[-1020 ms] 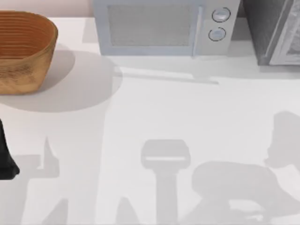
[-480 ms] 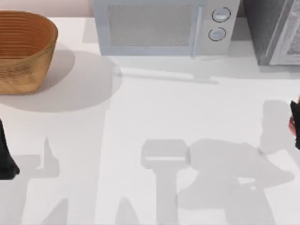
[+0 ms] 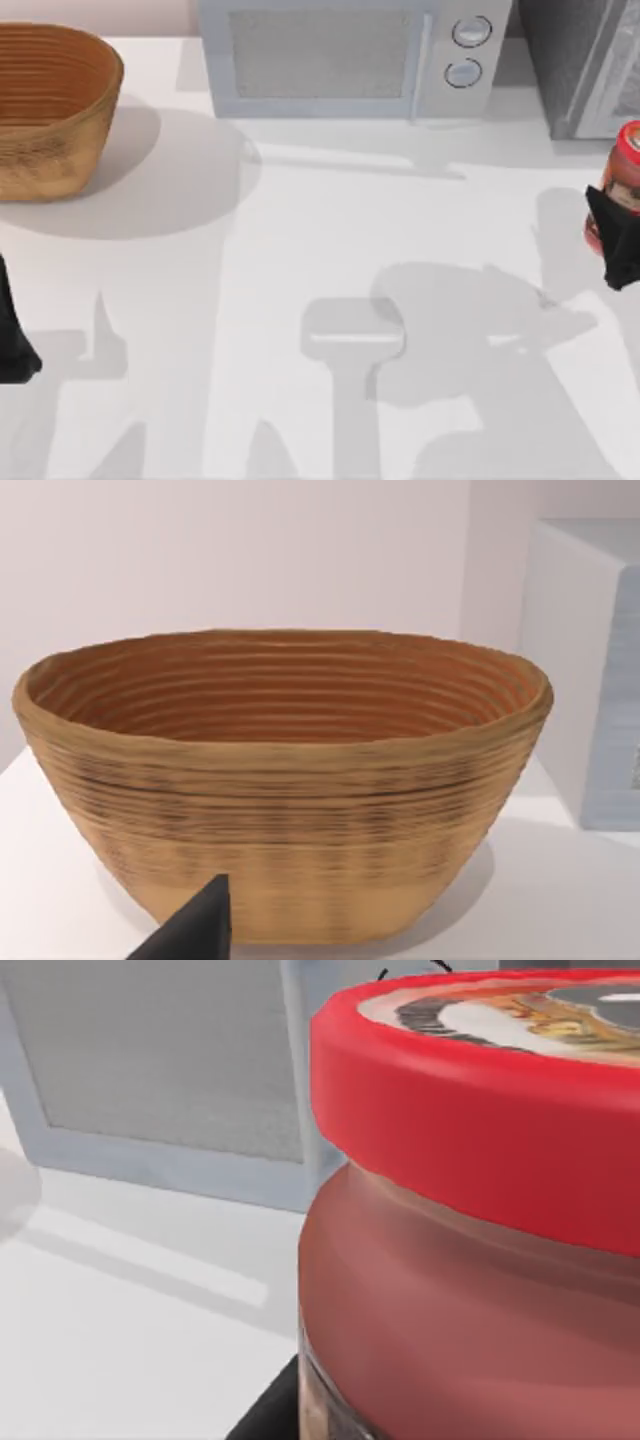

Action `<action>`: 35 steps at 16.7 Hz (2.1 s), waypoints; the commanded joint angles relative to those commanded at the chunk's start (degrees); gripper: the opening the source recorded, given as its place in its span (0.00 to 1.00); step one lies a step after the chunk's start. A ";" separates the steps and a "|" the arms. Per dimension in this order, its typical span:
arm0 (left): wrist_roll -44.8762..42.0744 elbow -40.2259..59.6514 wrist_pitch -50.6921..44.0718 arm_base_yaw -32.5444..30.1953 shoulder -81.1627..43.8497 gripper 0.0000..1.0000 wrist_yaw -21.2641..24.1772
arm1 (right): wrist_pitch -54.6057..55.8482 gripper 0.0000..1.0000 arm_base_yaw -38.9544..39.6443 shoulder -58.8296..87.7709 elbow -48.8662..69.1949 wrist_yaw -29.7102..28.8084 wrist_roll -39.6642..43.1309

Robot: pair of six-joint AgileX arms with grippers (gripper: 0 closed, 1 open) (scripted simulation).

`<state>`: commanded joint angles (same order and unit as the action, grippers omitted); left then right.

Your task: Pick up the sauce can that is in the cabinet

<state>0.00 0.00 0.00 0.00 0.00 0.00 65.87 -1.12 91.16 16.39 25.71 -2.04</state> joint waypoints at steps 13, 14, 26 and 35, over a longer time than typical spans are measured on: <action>0.00 0.00 0.00 0.00 0.00 1.00 0.00 | 22.09 0.00 0.66 24.64 9.20 13.47 0.53; 0.00 0.00 0.00 0.00 0.00 1.00 0.00 | 23.44 0.00 0.66 25.77 9.89 14.63 0.62; 0.00 0.00 0.00 0.00 0.00 1.00 0.00 | 25.90 0.00 1.79 30.31 13.62 15.44 0.90; 0.00 0.00 0.00 0.00 0.00 1.00 0.00 | 24.74 0.00 7.97 38.46 23.17 9.69 1.22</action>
<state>0.00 0.00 0.00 0.00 0.00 0.00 90.61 6.85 129.62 39.56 35.40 -0.82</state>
